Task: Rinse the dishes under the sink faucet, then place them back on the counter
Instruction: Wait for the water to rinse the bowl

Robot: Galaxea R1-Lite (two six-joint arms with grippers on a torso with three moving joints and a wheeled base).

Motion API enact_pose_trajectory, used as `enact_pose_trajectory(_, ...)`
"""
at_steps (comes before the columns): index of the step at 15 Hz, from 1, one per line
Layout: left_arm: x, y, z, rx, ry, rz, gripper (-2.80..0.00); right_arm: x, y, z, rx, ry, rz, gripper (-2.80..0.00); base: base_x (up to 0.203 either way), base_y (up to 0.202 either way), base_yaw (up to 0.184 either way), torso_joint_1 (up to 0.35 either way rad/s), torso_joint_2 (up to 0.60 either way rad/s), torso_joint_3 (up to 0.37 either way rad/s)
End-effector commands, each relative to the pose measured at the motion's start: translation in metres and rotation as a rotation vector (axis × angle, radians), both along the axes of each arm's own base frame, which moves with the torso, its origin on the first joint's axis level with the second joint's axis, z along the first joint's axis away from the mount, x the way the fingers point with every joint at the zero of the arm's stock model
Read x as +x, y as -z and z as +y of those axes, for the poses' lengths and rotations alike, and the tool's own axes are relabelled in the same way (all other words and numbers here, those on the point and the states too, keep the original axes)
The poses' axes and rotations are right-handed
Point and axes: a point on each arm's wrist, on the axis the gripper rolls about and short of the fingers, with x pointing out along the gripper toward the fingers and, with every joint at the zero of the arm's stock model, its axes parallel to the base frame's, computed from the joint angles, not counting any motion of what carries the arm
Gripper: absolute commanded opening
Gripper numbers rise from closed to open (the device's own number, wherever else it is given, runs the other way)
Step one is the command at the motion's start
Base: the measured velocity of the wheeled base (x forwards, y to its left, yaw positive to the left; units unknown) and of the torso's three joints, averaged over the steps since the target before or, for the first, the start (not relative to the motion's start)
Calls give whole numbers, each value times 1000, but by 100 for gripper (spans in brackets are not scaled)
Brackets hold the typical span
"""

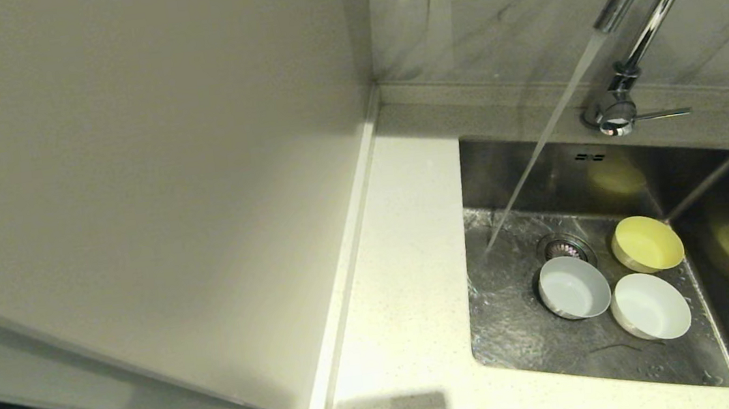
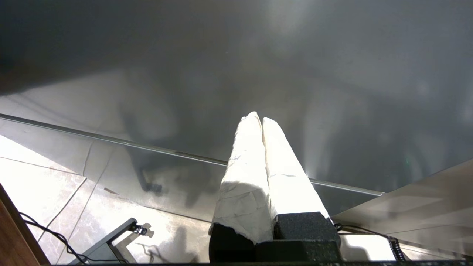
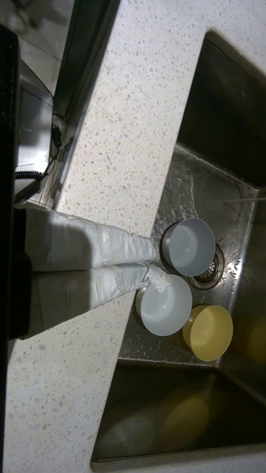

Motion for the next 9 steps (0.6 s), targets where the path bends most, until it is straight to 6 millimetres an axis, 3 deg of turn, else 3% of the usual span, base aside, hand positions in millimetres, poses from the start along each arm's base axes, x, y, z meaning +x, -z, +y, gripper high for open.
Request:
enact_pose_trajectory(1, 0, 0, 0, -1, 0, -3, -280, 0, 0, 0, 0, 0, 2, -280, 0, 0, 0, 0, 0, 0)
enact_pose_trajectory(7, 0, 0, 0, -1, 0, -3, -280, -1, -4, 0, -108, -11, -13, -280, 0, 0, 0, 0, 0, 0)
enact_pose_trajectory(9, 0, 0, 0, -1, 0, -3, -280, -6, -34, 1, -69, -39, -68, -280, 0, 0, 0, 0, 0, 0)
